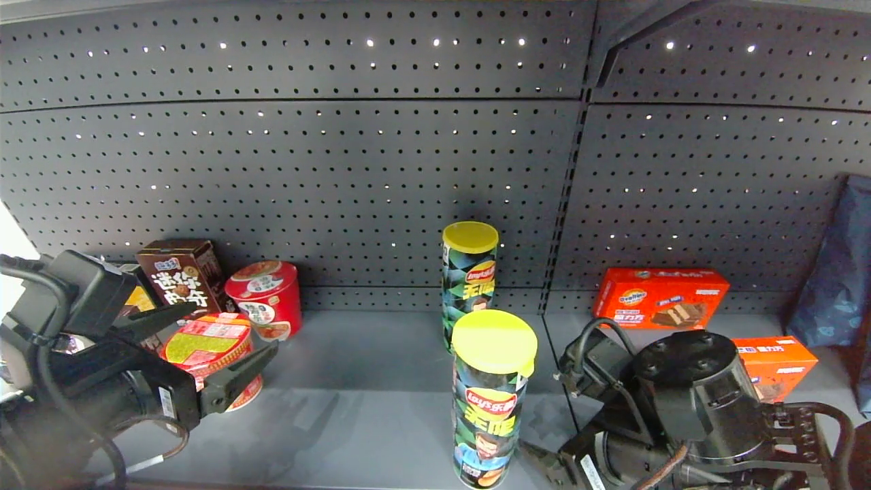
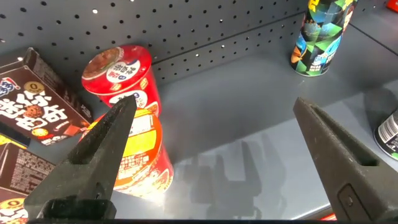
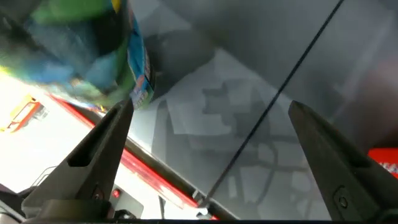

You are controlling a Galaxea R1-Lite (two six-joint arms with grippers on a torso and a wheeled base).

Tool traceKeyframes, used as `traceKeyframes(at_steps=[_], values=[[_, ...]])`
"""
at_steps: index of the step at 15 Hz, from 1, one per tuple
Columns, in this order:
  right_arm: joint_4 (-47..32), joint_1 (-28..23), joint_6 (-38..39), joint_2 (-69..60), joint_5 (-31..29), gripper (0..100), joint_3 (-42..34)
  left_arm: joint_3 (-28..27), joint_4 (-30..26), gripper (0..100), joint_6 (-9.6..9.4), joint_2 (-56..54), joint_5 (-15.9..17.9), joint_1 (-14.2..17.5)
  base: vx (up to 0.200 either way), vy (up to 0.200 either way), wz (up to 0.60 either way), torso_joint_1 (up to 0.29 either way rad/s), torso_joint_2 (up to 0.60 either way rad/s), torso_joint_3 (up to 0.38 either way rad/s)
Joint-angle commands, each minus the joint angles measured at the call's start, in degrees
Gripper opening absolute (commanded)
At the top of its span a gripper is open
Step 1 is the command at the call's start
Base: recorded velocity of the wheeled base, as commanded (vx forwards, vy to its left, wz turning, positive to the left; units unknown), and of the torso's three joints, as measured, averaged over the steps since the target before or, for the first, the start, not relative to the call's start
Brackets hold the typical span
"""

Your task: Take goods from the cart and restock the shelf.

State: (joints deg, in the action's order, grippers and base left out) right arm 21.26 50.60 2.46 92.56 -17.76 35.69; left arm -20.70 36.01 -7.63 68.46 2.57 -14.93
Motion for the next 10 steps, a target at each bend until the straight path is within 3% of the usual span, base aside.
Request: traceKeyframes(at_steps=[1,10], values=[[0.01,0.02,0.0,1.13,0.01,100,0.78,-0.04,0.02,100,-0.02,0.62,-0.02,-0.01,0.0,0.0,0.0,0.0,0.0,0.0],[0.27,0.11,0.0,2.97,0.18,100,2.19,0.13,0.02,100,-0.02,0.8,0.06,-0.01,0.0,0.0,0.0,0.0,0.0,0.0]])
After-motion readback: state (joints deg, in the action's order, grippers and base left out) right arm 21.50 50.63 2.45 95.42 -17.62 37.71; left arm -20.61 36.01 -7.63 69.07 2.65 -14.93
